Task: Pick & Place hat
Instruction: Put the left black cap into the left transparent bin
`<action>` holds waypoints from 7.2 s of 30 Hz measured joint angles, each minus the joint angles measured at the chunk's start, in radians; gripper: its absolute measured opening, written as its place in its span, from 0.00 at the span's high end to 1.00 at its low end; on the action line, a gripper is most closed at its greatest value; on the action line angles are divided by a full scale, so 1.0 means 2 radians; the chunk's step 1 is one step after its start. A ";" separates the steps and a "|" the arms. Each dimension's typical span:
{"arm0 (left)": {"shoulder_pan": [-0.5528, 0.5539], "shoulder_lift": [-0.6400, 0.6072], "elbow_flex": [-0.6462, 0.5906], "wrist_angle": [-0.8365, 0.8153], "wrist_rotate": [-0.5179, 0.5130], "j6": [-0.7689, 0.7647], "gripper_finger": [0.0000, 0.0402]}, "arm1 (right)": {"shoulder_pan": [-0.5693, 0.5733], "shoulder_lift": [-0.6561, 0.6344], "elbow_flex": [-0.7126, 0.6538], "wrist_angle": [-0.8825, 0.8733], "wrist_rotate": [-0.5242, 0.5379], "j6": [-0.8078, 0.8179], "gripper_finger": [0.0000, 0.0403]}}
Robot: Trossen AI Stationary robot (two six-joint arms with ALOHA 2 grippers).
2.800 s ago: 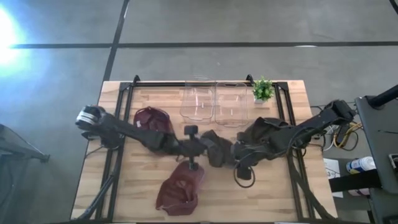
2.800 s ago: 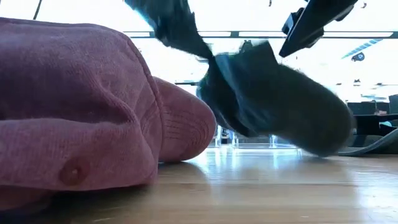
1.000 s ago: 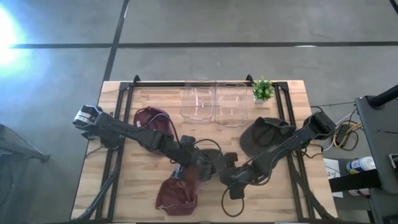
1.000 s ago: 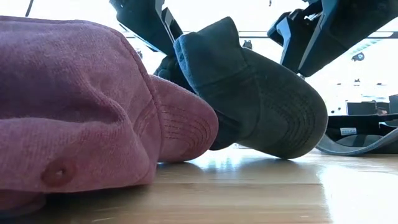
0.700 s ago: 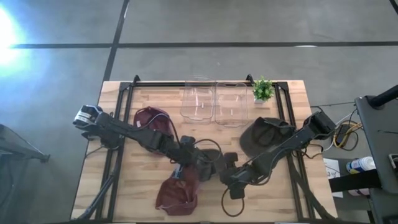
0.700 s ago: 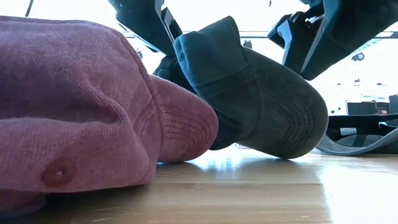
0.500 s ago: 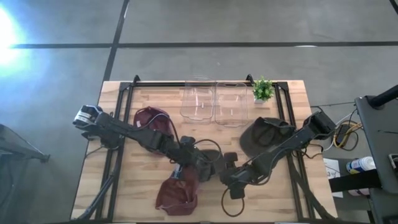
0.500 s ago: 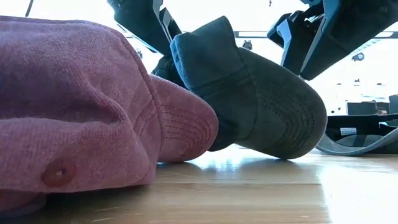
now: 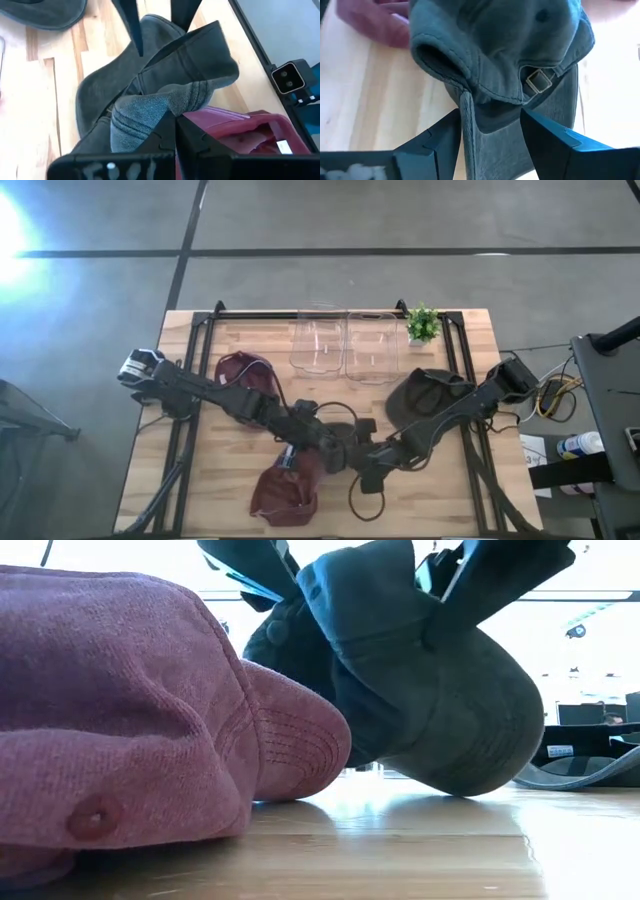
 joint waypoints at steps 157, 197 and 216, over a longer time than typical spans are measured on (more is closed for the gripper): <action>0.175 -0.085 0.026 0.218 -0.391 -0.557 0.94 | 0.022 -0.252 -0.060 -0.260 0.312 0.207 0.48; 0.191 -0.020 0.006 0.336 -0.415 -0.631 0.94 | 0.030 -0.246 -0.062 -0.219 0.264 0.116 0.48; 0.184 -0.253 -0.007 0.219 -0.426 -0.352 0.94 | -0.241 -0.046 0.039 -0.023 -0.010 -0.186 0.48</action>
